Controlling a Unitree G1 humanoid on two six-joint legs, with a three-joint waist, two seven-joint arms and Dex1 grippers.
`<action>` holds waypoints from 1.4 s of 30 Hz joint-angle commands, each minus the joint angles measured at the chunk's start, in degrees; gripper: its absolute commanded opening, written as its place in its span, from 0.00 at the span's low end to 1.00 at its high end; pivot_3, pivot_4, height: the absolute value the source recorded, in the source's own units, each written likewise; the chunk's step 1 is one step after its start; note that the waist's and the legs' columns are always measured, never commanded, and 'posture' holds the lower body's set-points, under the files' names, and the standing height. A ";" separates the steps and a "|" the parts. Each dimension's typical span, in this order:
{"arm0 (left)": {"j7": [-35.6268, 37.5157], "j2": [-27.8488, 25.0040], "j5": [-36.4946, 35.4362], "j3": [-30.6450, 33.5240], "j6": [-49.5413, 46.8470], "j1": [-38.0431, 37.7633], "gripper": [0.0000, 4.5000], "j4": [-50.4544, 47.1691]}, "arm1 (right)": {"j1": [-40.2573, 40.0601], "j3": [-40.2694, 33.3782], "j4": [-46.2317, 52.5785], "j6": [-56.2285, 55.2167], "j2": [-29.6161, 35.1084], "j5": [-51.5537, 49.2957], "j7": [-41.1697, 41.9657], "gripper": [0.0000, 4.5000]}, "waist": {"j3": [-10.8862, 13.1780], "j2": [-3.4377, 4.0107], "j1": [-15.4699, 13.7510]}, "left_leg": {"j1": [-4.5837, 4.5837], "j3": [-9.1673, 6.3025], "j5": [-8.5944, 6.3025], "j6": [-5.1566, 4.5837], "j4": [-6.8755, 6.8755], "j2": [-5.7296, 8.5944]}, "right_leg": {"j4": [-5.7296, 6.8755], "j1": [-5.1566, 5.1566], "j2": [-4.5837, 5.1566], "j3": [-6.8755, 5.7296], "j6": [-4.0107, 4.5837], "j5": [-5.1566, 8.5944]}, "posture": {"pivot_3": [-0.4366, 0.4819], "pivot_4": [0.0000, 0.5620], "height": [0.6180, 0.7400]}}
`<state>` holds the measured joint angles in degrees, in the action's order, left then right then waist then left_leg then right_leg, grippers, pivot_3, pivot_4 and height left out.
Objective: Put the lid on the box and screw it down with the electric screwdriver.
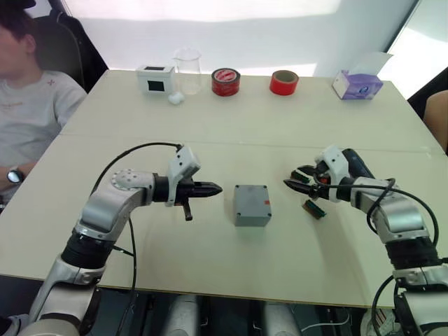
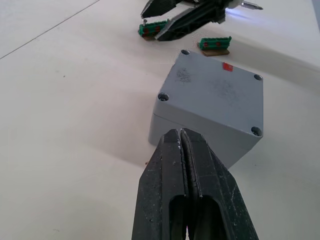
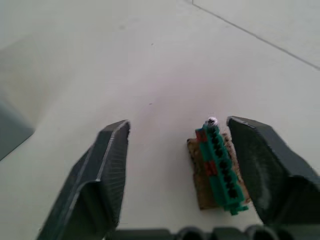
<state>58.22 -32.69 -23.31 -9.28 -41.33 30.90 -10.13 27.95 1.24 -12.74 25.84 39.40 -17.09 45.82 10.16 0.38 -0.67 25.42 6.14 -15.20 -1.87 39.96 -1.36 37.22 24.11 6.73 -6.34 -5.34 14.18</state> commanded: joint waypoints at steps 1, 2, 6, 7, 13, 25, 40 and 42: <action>-0.50 -0.86 -1.06 1.10 -0.25 -0.68 0.00 -2.49 | 1.46 -1.12 -0.73 -2.31 -0.50 0.93 0.44 0.54 | 0.00 0.00 0.07 | 0.00 0.00 0.00 0.00 0.00 0.00 | 0.00 0.00 0.00 0.00 0.00 0.00 | 0.48 0.27 0.79; -0.61 -0.94 -1.10 1.09 -0.29 -0.80 0.00 -2.61 | 1.56 -1.18 -0.98 -2.54 -0.62 1.09 0.49 0.54 | 0.00 0.00 0.10 | 0.00 0.00 0.00 0.00 0.00 -0.01 | 0.00 0.00 0.00 0.00 0.00 0.00 | 0.48 0.27 0.79; -1.09 -1.15 -1.34 0.96 -0.34 -1.12 0.00 -2.97 | 1.63 -1.54 -1.34 -2.79 -0.91 1.38 0.66 0.54 | 0.00 0.00 0.06 | 0.00 0.00 0.00 0.01 0.00 -0.01 | 0.00 0.01 0.00 0.00 0.00 0.00 | 0.48 0.27 0.79; -1.22 -1.16 -1.35 0.84 -0.31 -1.21 0.00 -3.04 | 1.61 -1.64 -1.37 -2.80 -0.97 1.40 0.61 0.54 | 0.00 0.00 0.07 | 0.00 0.00 0.00 0.01 0.00 -0.01 | 0.00 0.01 0.00 0.00 0.00 0.00 | 0.48 0.27 0.79; -1.47 -1.14 -0.60 -0.52 0.59 -1.27 0.00 -2.56 | 1.97 -2.56 -1.96 -2.73 -1.58 1.07 -0.17 0.54 | 0.00 0.01 0.09 | 0.00 0.00 0.01 0.01 0.00 -0.01 | 0.00 0.01 0.00 0.00 0.00 0.00 | 0.48 0.27 0.79; -1.25 -1.33 0.40 -1.85 1.37 -1.38 0.00 -2.28 | 1.98 -3.53 -2.30 -2.87 -2.21 1.40 -1.14 0.00 | 0.00 0.01 0.08 | 0.00 0.00 0.01 0.01 0.00 -0.01 | 0.01 0.01 0.00 0.00 0.00 0.00 | 0.48 0.27 0.79; -1.29 -1.07 -0.47 -0.92 1.03 -1.15 0.00 -2.11 | 1.14 -7.44 2.54 -0.60 -1.70 -1.24 -2.50 0.00 | 0.00 0.01 0.10 | 0.00 0.00 0.01 0.01 0.00 -0.01 | 0.00 0.01 0.00 0.00 0.00 0.00 | 0.48 0.27 0.79; -1.21 -1.19 -0.89 -0.48 0.84 -1.18 0.00 -2.24 | 0.53 -7.99 5.32 0.38 -1.52 -1.82 -2.60 0.00 | 0.00 0.01 0.10 | 0.00 0.00 0.01 0.01 0.00 -0.02 | 0.01 0.01 0.00 0.00 0.00 0.00 | 0.48 0.27 0.79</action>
<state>57.00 -33.59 -23.20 -11.50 -40.89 29.50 -11.34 28.36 -4.82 -11.40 25.85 37.14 -17.43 43.23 10.17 0.40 -0.56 25.42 6.13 -15.20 -1.86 39.95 -1.38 37.23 24.12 6.73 -6.34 -5.33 14.18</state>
